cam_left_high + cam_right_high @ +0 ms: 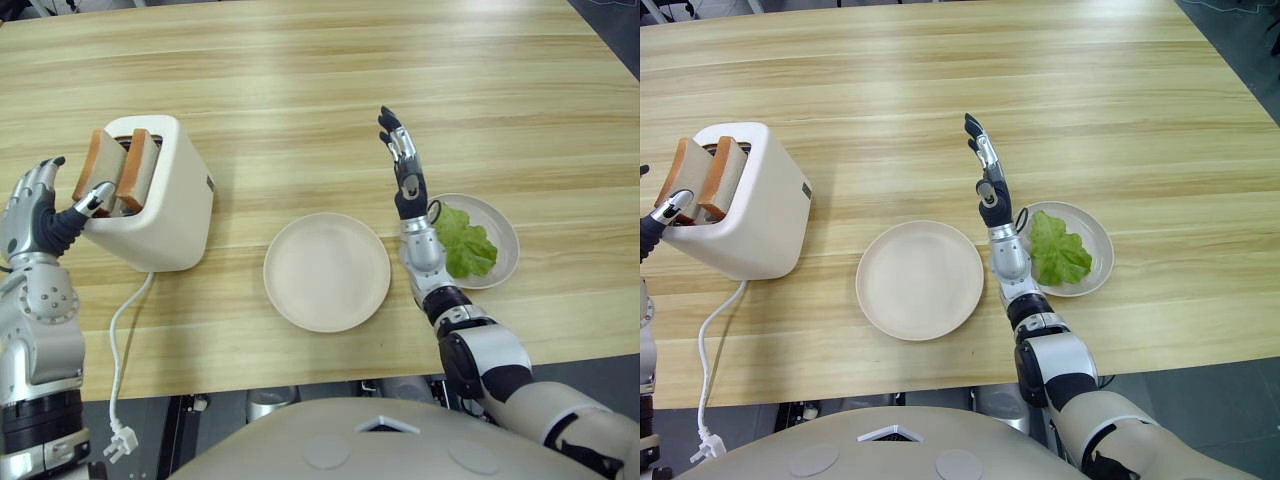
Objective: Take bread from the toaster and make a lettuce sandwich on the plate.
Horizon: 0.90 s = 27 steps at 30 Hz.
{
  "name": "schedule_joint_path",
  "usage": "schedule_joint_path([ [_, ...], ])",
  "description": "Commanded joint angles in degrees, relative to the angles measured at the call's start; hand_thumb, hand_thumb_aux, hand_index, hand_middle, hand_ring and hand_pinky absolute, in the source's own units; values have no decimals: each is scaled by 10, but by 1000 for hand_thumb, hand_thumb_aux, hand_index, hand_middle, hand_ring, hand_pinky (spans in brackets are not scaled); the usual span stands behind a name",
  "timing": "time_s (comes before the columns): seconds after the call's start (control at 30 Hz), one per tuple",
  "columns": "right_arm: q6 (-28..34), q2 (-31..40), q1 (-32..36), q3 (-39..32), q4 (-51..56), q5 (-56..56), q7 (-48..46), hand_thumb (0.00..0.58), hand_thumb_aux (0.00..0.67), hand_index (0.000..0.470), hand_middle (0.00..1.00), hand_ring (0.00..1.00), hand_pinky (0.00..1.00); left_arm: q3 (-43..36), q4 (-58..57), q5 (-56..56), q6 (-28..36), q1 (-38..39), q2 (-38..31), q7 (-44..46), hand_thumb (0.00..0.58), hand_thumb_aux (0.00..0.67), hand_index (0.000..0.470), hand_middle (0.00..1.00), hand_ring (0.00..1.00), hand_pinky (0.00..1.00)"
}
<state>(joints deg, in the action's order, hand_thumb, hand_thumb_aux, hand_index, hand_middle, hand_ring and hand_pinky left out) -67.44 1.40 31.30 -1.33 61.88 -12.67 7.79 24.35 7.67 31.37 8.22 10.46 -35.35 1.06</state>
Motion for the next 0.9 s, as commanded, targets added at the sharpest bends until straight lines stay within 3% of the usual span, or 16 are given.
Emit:
schedule_joint_path([
  [0.03,3,2,-4,-3,-3,-4,2,0,0,0,0,0,0,3,1,1,13,9,-7,0,0,0,0,0,0,0],
  [0.37,4,5,-5,-3,-2,-6,4,0,0,0,0,0,0,-7,2,3,24,7,0,-8,0,0,0,0,0,0],
  [0.4,4,5,-5,-3,-2,-6,4,0,0,0,0,0,0,-8,1,4,24,7,0,-9,168,105,72,0,0,0],
  [0.43,4,5,-5,-3,-2,-7,5,0,0,0,0,0,0,-9,1,4,25,6,0,-9,168,105,72,0,0,0],
  [0.47,4,5,-5,-4,-2,-7,5,0,0,0,0,0,0,-11,1,6,25,7,0,-9,443,344,236,0,0,0],
  [0.5,4,4,-5,-4,-2,-7,5,0,0,0,0,0,0,-13,1,7,24,7,-1,-9,569,578,397,0,0,0],
  [0.53,4,4,-5,-4,-2,-8,5,0,0,0,0,0,0,-15,2,7,24,8,-1,-10,580,670,460,0,0,0],
  [0.9,8,3,-3,-6,2,-12,9,0,0,0,0,0,0,-29,16,-26,-19,-5,14,-21,580,670,460,0,0,0],
])
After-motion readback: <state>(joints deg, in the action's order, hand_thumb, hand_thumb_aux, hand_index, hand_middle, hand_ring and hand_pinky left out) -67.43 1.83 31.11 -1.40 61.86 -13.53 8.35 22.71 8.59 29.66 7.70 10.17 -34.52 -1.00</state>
